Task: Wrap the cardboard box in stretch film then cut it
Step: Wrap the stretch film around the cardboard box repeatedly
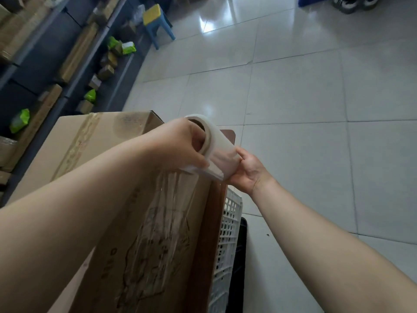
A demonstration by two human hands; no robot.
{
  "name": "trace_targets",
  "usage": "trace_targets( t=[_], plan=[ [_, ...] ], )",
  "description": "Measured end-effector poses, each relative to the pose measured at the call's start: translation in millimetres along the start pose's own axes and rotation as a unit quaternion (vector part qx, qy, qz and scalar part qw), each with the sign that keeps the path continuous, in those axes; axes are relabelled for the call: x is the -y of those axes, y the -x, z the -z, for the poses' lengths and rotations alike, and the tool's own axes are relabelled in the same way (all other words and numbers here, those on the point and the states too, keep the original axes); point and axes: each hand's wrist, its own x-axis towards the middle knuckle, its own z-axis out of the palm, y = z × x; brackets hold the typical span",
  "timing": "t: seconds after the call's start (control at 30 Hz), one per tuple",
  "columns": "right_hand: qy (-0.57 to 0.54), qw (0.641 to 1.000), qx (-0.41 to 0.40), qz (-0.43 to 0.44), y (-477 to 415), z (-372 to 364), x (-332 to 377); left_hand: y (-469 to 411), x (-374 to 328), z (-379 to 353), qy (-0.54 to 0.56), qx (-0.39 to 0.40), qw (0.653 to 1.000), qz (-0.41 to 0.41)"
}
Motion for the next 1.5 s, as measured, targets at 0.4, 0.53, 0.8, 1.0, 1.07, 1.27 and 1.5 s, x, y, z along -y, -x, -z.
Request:
trace_targets(
  t=[0.4, 0.53, 0.8, 1.0, 1.07, 1.27, 1.5],
  plan=[
    [-0.031, 0.999, -0.002, -0.028, -13.5, 5.4, 24.6, -58.4, -20.4, 7.7, 0.206, -0.037, 0.959, 0.188],
    [-0.01, 0.999, -0.032, -0.036, -23.4, 7.7, 29.7, -63.6, -20.6, 6.2, 0.148, -0.045, 0.974, 0.164],
    [0.062, 0.995, -0.063, -0.036, -42.4, -7.7, 52.8, -75.4, -13.6, 21.0, 0.0, -0.024, 0.994, 0.111],
    [0.069, 0.995, -0.065, -0.029, -52.1, -29.1, 73.2, -86.3, -7.2, 37.5, -0.028, 0.007, 0.994, 0.108],
    [0.067, 0.995, -0.059, -0.037, -55.8, -30.8, 74.7, -92.5, -5.0, 42.5, 0.006, 0.017, 0.991, 0.129],
    [0.042, 0.997, -0.013, -0.063, -70.2, -30.2, 81.8, -114.3, -6.8, 52.2, 0.26, -0.027, 0.937, 0.233],
    [0.048, 0.996, -0.009, -0.078, -83.6, -29.5, 91.9, -134.5, -5.5, 52.2, 0.228, -0.072, 0.943, 0.233]
  ],
)
